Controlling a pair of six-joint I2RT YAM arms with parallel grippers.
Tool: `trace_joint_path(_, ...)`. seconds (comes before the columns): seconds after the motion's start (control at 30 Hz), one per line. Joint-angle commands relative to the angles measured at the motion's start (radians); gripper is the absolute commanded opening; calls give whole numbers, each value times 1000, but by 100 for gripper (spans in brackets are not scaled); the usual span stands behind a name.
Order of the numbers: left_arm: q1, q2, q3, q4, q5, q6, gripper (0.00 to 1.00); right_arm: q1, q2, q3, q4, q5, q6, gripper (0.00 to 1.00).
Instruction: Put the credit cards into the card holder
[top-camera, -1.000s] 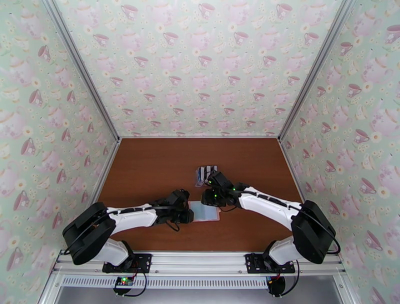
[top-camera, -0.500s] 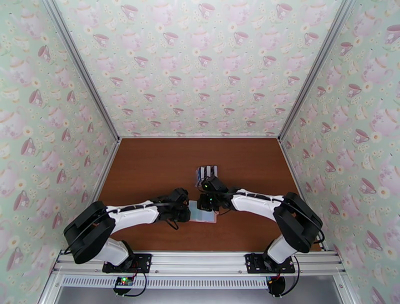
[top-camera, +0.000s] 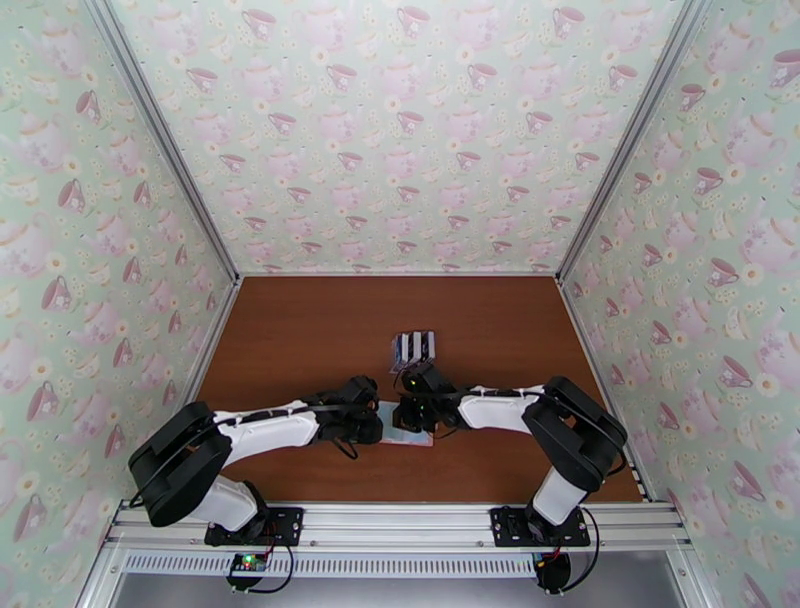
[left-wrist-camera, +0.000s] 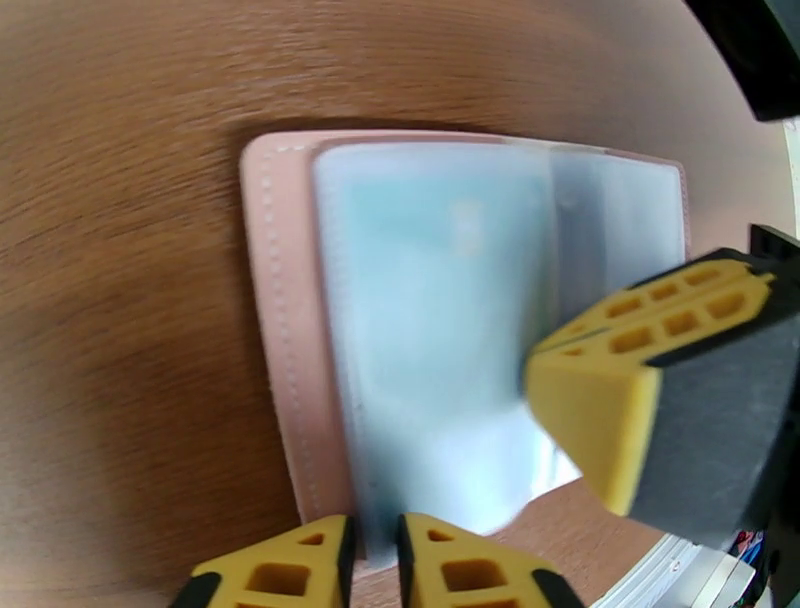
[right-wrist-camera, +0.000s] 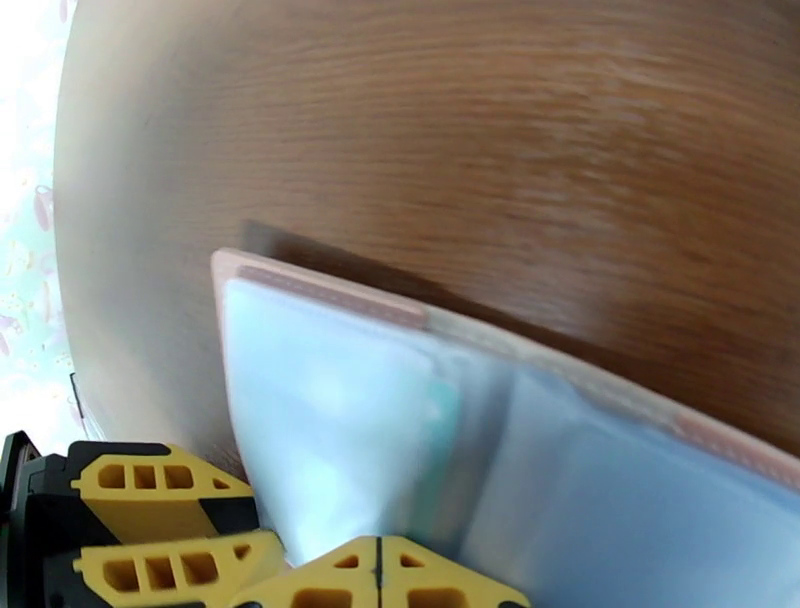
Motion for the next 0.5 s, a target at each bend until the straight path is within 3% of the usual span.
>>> trace_joint_path(0.0, 6, 3, 16, -70, -49, 15, 32, 5, 31, -26, -25, 32, 0, 8)
trace_joint_path(0.17, 12, -31, 51, -119, -61, 33, 38, 5, -21, -8, -59, 21, -27, 15)
trace_joint_path(0.47, 20, -48, 149, -191, -83, 69, 38, 3, -118, 82, -159, 29, -67, 24)
